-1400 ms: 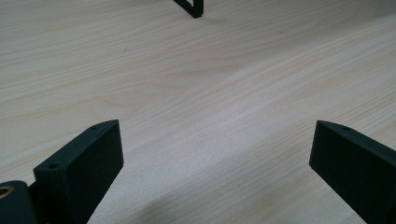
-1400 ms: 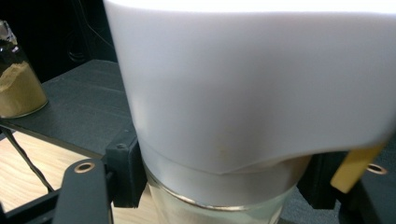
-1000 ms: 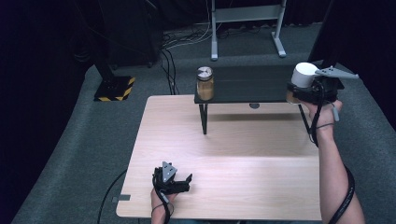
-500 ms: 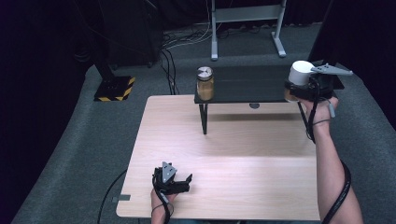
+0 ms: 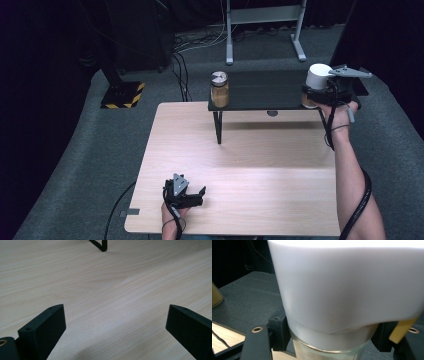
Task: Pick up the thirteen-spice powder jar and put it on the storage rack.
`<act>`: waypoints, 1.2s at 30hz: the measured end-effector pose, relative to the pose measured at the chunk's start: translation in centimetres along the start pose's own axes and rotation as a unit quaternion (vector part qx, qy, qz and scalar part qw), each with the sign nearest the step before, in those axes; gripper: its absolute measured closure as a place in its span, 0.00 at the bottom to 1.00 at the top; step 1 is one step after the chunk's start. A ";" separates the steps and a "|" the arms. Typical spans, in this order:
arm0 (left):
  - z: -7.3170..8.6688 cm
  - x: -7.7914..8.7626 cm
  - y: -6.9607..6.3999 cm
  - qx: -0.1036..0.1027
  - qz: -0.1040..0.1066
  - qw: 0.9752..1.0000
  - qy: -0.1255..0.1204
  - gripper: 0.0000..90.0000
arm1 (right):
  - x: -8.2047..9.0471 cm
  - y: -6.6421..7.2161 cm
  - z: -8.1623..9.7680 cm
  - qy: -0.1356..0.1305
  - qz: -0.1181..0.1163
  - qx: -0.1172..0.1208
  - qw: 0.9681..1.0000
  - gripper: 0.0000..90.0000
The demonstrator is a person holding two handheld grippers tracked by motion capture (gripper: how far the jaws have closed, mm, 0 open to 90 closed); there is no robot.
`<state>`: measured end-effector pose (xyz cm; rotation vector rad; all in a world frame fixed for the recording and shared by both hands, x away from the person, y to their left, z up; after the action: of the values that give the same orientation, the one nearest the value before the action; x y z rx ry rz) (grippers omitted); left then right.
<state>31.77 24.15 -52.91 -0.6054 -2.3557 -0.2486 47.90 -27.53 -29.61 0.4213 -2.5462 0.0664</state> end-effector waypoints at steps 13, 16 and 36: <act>0.0 0.0 0.0 0.000 0.001 1.000 -0.001 0.03 | -1.3 0.2 -0.3 0.005 0.005 0.003 1.000 0.34; 0.0 0.0 0.0 0.000 0.001 1.000 -0.001 0.03 | -1.7 0.3 -0.4 0.006 0.008 0.006 1.000 0.34; 0.1 0.1 -0.1 -0.005 -0.003 1.000 -0.003 0.03 | -2.5 -0.1 0.6 -0.017 0.007 0.009 1.000 0.34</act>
<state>31.62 24.07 -52.93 -0.6042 -2.3638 -0.2606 49.59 -27.00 -31.45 0.4148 -2.5837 0.0893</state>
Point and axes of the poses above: each handheld gripper's, and its own axes: x roughly backward along the jaws, z roughly out of its underside, y roughly to its left, the point moved 9 cm from there along -x, roughly forward along the jaws, and after that the axes turned 12 degrees about y, right-handed, at the moved point
